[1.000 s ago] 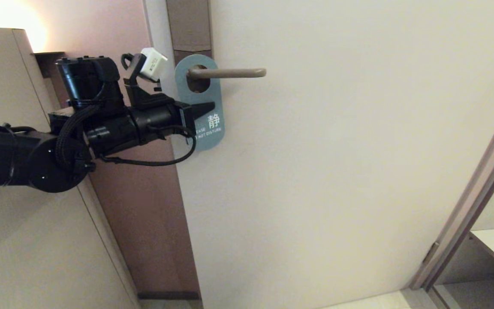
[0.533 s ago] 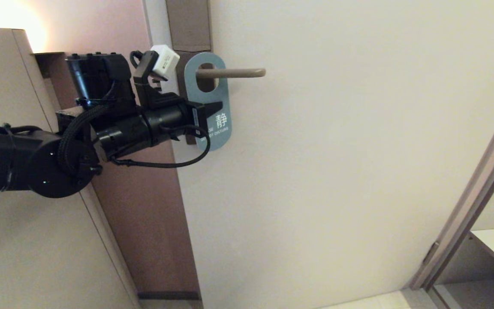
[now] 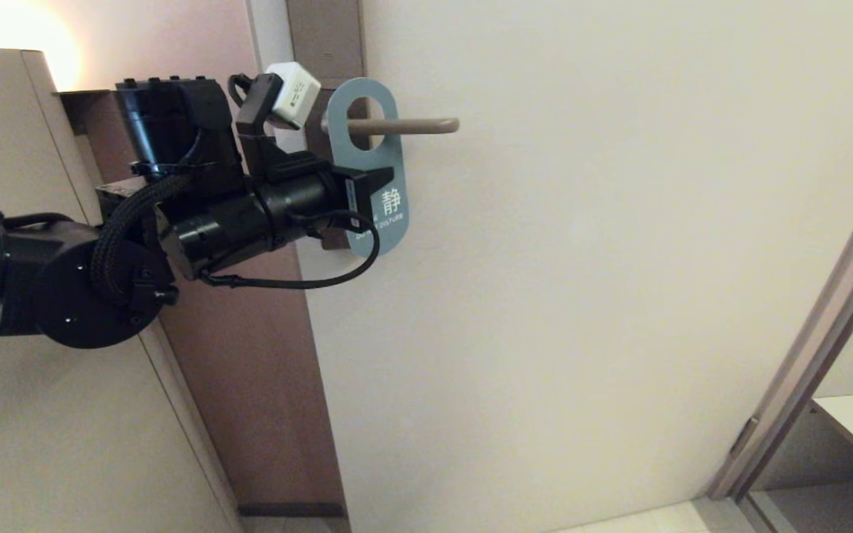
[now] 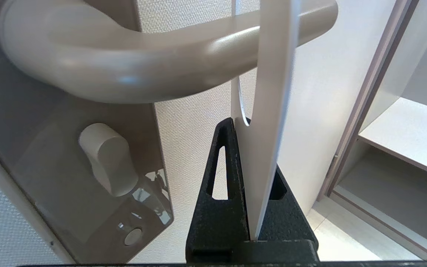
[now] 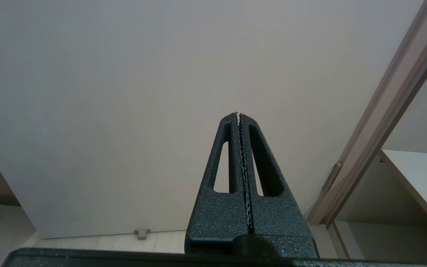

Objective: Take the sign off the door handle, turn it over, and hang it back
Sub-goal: Take down the sign

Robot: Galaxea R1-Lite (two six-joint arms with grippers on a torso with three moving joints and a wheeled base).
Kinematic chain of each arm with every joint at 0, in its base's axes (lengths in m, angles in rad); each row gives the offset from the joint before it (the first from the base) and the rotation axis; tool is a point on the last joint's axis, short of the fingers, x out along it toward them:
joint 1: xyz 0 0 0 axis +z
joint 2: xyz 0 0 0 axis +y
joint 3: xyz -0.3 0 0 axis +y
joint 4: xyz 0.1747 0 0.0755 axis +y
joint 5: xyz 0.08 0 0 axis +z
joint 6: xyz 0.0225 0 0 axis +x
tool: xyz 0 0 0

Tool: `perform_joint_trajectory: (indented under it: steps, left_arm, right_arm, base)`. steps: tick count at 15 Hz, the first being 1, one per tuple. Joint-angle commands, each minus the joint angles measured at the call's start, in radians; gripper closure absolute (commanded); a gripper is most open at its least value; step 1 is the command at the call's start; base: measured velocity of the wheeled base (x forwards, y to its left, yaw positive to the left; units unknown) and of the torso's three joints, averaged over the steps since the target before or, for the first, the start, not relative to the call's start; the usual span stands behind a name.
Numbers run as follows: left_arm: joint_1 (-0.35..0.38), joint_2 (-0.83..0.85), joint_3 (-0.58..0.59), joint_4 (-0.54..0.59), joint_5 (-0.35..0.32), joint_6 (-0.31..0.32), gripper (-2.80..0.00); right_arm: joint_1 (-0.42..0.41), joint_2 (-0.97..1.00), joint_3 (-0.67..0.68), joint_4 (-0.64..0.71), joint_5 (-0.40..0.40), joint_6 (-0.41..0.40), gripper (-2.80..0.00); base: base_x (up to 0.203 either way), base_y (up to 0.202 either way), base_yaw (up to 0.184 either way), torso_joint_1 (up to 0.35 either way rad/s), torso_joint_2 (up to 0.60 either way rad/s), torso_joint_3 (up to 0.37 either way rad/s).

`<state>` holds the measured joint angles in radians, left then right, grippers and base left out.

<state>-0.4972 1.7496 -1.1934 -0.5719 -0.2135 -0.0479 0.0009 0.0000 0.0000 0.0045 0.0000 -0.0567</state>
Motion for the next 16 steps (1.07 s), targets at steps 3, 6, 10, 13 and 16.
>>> perform_joint_trajectory:
  steps: [3,6,10,13,16]
  left_arm:
    - [-0.004,0.018,0.002,-0.004,0.030,0.023,0.00]
    - [-0.005,0.038,0.002,-0.008,0.039,0.028,0.00]
    - [-0.024,0.065,0.000,-0.015,0.068,0.043,0.00]
    - [-0.036,0.069,-0.004,-0.017,0.066,0.042,0.00]
    - [-0.037,0.085,-0.022,-0.017,0.066,0.040,0.00]
  right_arm:
    - [0.001,0.000,0.000,0.000,0.000,-0.002,0.00]
    - [0.000,0.000,0.000,0.000,0.000,0.000,0.00]
    - [0.001,0.000,0.000,0.000,0.000,-0.002,0.00]
    - [0.000,0.000,0.000,0.000,0.000,0.000,0.00]
    - [-0.001,0.000,0.000,0.000,0.000,0.000,0.00]
  base:
    - [0.000,0.000,0.000,0.000,0.00,0.000]
    - [0.000,0.000,0.000,0.000,0.00,0.000]
    - [0.000,0.000,0.000,0.000,0.00,0.000]
    - [0.000,0.000,0.000,0.000,0.00,0.000]
    - [0.000,0.000,0.000,0.000,0.00,0.000]
